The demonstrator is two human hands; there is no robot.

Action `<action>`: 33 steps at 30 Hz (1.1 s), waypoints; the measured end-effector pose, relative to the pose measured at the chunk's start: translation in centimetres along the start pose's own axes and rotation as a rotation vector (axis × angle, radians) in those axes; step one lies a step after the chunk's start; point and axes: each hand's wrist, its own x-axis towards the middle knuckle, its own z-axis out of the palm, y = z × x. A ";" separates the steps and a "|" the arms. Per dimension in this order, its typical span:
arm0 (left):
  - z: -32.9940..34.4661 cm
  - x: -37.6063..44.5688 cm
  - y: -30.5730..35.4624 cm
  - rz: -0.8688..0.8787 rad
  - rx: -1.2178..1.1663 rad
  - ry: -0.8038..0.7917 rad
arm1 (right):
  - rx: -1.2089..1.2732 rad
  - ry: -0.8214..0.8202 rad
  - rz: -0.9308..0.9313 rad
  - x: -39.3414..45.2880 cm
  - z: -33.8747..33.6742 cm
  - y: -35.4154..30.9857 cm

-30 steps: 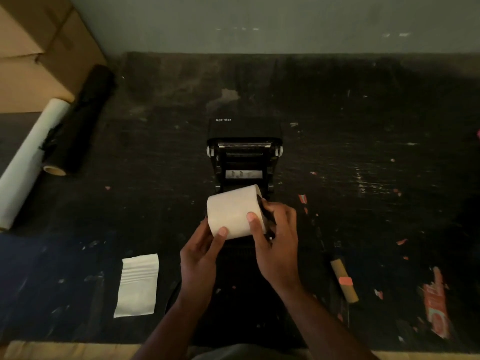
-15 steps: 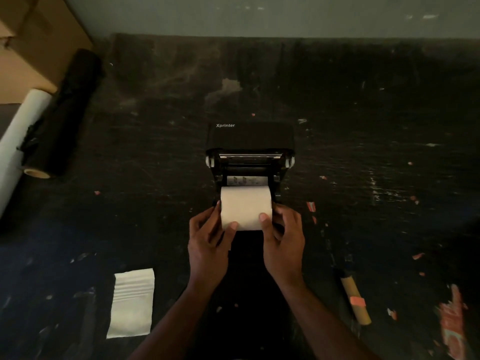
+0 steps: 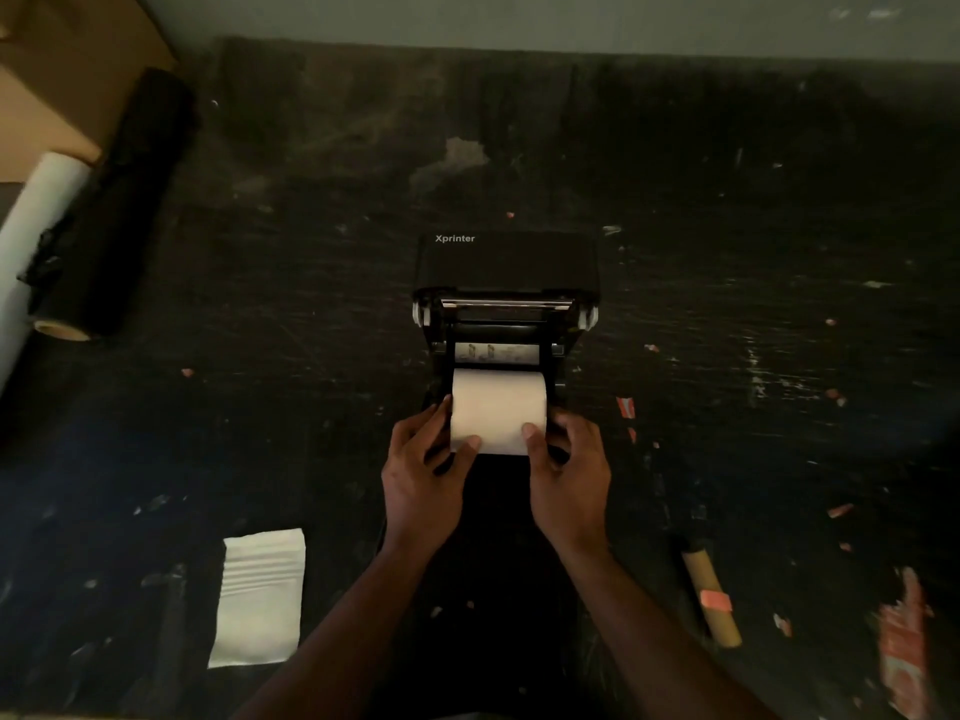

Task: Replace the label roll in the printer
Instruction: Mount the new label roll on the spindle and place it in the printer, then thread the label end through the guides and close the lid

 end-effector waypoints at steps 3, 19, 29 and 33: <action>-0.1 0.5 0.0 0.026 0.037 -0.007 | -0.044 0.004 -0.007 0.3 -0.1 0.0; -1.0 1.4 0.7 -0.037 0.067 0.066 | -0.118 0.006 0.048 1.8 -1.5 -0.7; -1.0 1.5 0.3 -0.273 -0.201 0.038 | 0.281 -0.093 0.425 2.1 -2.0 -0.4; -1.7 2.0 0.1 -0.383 -0.348 -0.071 | 0.331 -0.212 0.579 2.8 -2.8 -0.1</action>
